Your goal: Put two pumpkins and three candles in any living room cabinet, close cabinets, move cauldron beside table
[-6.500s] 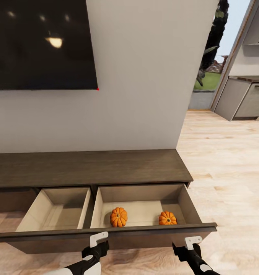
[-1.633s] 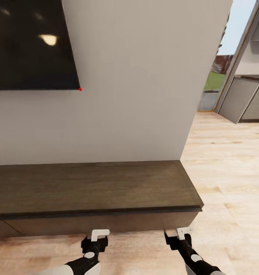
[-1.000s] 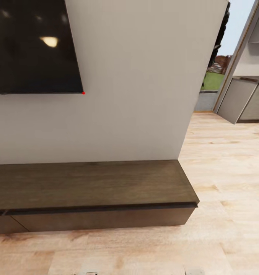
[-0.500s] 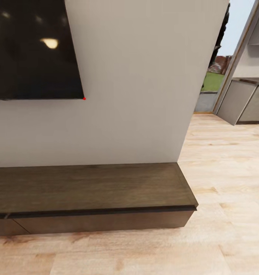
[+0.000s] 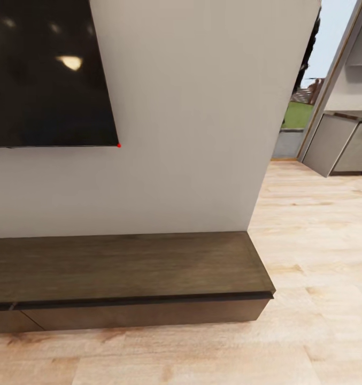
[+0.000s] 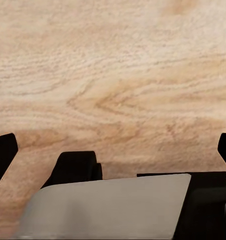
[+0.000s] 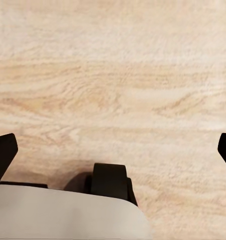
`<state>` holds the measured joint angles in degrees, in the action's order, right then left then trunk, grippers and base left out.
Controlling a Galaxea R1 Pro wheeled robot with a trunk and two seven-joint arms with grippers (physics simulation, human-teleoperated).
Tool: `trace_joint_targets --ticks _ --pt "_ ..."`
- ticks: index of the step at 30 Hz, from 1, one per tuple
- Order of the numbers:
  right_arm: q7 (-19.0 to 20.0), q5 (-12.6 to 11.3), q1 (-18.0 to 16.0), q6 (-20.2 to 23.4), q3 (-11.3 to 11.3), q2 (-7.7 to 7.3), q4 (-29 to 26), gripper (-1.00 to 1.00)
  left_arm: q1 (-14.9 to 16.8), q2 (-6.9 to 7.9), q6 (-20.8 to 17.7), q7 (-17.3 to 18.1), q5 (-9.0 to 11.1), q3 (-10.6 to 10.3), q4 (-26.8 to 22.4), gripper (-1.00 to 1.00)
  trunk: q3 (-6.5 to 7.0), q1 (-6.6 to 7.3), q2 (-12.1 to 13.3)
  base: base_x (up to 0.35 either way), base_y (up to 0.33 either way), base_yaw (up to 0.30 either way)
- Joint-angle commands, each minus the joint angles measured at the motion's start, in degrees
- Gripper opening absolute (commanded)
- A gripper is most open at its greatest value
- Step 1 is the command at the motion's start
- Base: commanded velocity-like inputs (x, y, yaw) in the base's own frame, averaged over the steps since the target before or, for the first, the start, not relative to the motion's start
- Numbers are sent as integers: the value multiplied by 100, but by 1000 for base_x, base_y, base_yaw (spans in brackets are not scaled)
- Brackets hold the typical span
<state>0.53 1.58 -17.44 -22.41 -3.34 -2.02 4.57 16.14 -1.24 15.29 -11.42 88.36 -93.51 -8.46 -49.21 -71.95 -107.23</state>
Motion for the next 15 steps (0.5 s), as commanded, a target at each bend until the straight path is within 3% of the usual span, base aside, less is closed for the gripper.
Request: trace_joint_targets --ticks 1,15 --pt "0 0 -1 0 0 0 0 100 -7 0 0 2 -1 -1 24 100 19 23 42 0 0 0" --pt "0 0 0 0 0 -1 0 100 -101 -51 3 24 -3 -10 109 100 270 330 603 0 0 0"
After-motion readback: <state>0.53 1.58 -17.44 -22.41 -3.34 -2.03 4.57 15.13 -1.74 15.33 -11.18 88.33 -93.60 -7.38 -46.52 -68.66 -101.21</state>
